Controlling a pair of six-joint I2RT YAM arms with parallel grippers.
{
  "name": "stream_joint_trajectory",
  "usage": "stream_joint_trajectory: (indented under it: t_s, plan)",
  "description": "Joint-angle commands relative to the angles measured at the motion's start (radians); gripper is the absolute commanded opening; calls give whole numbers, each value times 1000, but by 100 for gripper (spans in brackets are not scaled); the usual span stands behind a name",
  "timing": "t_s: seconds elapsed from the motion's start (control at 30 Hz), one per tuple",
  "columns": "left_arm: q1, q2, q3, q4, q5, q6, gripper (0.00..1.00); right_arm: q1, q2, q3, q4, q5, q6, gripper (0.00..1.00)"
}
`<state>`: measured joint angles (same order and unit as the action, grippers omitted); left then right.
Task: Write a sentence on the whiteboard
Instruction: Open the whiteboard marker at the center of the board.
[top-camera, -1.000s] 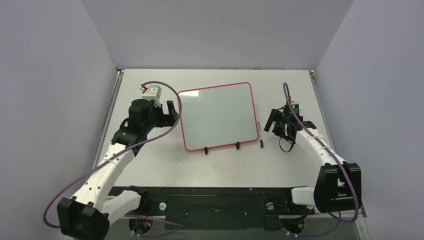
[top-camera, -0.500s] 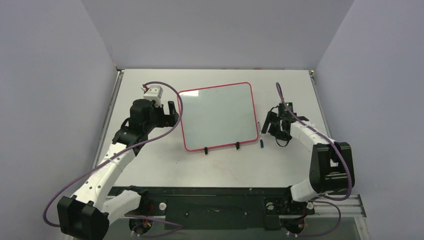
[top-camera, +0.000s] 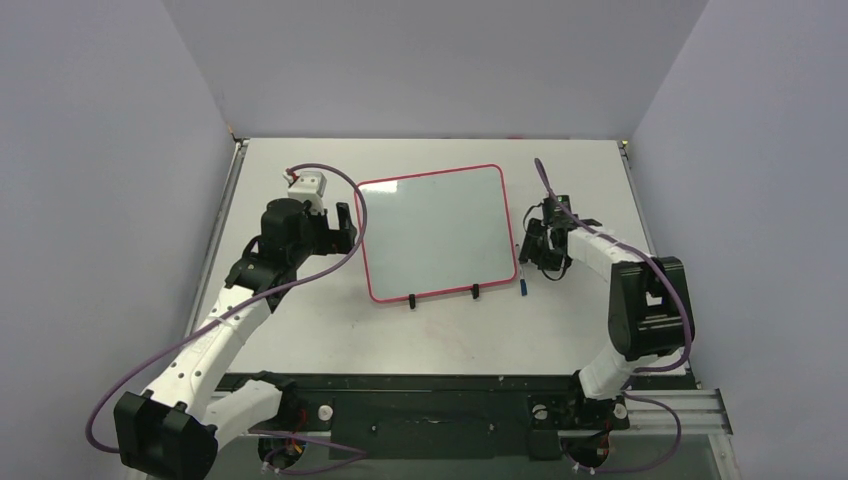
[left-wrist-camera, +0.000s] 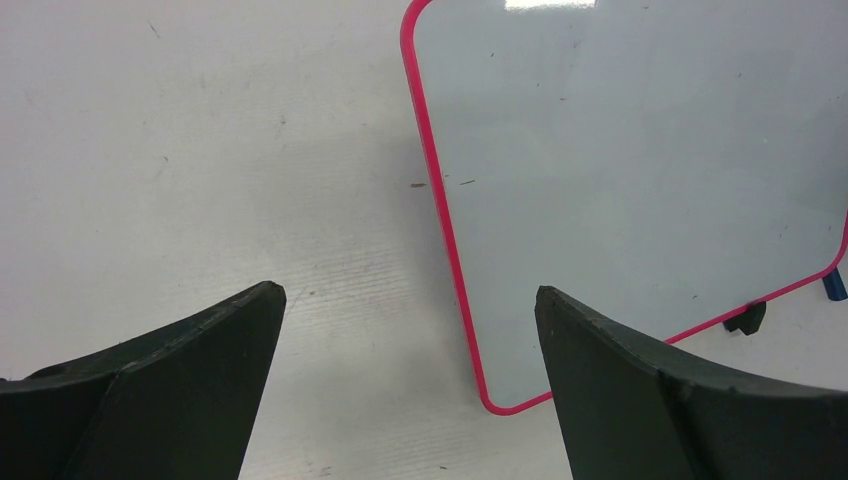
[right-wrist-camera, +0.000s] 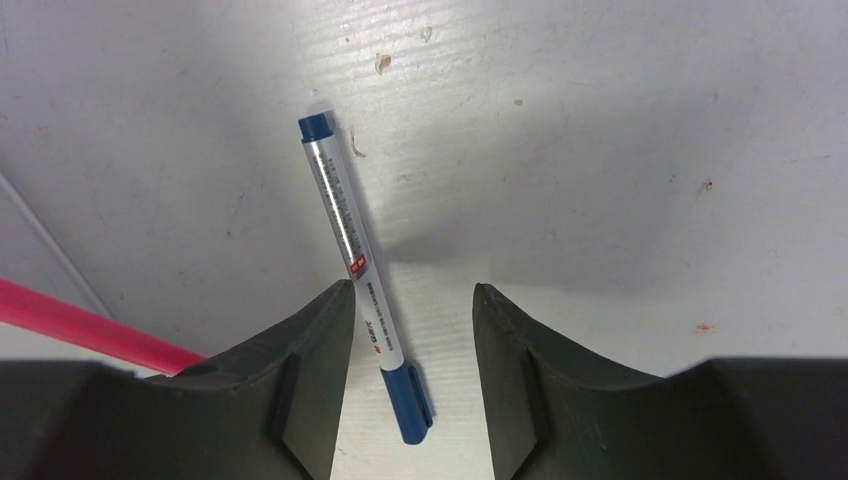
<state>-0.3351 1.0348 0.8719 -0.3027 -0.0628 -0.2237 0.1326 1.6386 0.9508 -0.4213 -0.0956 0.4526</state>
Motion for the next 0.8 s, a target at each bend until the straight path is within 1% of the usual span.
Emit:
stream_joint_trajectory:
  t_s: [0.0, 0.33, 0.4, 0.47, 0.5, 0.53, 0.57, 0.6, 0.63, 0.67, 0.7, 0.77]
  plan:
    - [-7, -3, 22, 43, -17, 15, 96, 12, 26, 58, 9, 23, -16, 41]
    - [-8, -5, 22, 42, -24, 20, 96, 58, 102, 97, -8, 42, -27, 40]
    - [-8, -6, 22, 42, -26, 21, 96, 57, 112, 98, -13, 56, -27, 38]
    - [-7, -7, 21, 42, -26, 21, 96, 58, 119, 101, -24, 82, -26, 31]
    - [-7, -8, 21, 42, -26, 21, 96, 58, 121, 101, -29, 108, -26, 25]
    - [-7, -8, 21, 42, -27, 22, 96, 58, 125, 104, -38, 136, -26, 21]
    - [-7, -7, 21, 42, -27, 22, 96, 58, 126, 105, -42, 147, -26, 16]
    - [-8, -8, 20, 43, -27, 23, 96, 59, 129, 105, -49, 165, -27, 13]
    - [-8, -8, 21, 42, -27, 23, 95, 58, 130, 104, -52, 173, -27, 8]
    - [-8, -8, 20, 43, -26, 23, 95, 58, 133, 103, -58, 182, -28, 6]
    - [-8, -8, 20, 42, -26, 24, 95, 57, 134, 102, -60, 187, -28, 1]
    - [-9, -9, 21, 42, -26, 25, 95, 58, 131, 100, -67, 201, -26, 0]
